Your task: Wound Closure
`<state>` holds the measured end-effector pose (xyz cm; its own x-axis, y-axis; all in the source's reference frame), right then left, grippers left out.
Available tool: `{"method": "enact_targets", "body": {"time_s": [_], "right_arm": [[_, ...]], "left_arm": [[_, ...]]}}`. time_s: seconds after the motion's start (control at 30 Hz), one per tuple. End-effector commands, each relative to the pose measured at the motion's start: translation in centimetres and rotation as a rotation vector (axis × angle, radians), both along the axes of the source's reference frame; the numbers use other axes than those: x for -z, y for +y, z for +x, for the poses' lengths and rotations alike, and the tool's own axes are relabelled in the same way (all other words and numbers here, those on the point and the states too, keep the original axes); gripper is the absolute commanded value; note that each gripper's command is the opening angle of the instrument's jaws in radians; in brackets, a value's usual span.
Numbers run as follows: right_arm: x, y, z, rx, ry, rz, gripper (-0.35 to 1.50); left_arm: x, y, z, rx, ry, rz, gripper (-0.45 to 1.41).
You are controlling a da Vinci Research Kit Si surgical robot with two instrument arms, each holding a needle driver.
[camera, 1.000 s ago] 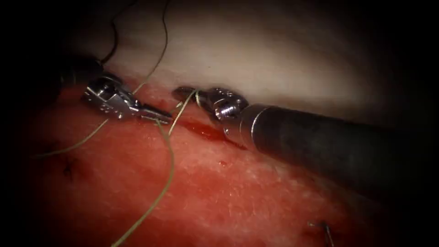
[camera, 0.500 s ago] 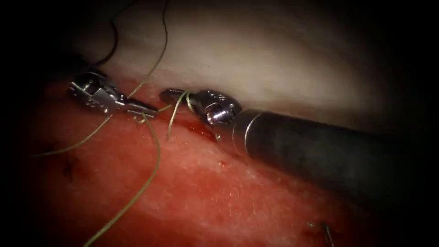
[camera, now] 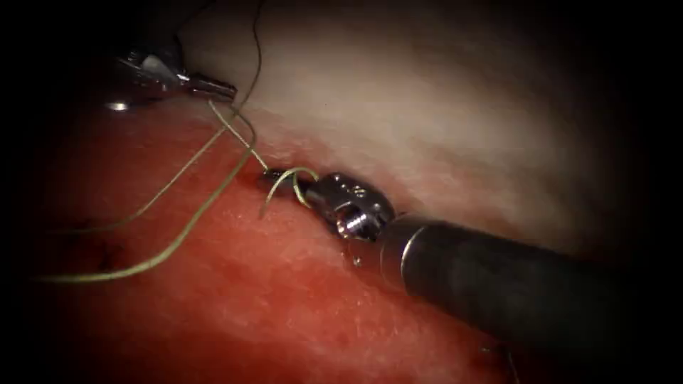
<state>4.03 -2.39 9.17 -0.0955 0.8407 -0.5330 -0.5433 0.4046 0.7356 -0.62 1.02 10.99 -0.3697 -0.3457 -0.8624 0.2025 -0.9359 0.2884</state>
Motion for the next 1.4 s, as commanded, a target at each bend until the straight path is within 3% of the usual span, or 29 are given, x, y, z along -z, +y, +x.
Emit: {"method": "enact_targets", "body": {"time_s": [0.03,0.43,0.73,1.13,1.4], "right_arm": [[0.00,-0.08,0.09,-0.007,-0.009,-0.015,-0.35],[0.17,-0.48,0.16,-0.015,-0.043,-0.070,-0.35],[0.22,-0.53,0.10,-0.016,-0.052,-0.094,-0.35],[0.36,-0.68,0.13,-0.012,-0.042,-0.102,-0.35],[0.55,-0.94,0.18,0.014,-0.021,-0.113,-0.35]], "left_arm": [[-0.09,0.14,-0.06,0.006,0.002,0.000,-0.45],[-0.38,0.86,-0.27,0.084,0.005,0.002,-0.45],[-0.49,1.36,-0.36,0.154,-0.060,0.003,-0.45],[-0.61,1.67,-0.41,0.201,-0.077,-0.007,-0.45],[-0.69,1.84,-0.42,0.214,-0.072,-0.010,-0.45]]}}
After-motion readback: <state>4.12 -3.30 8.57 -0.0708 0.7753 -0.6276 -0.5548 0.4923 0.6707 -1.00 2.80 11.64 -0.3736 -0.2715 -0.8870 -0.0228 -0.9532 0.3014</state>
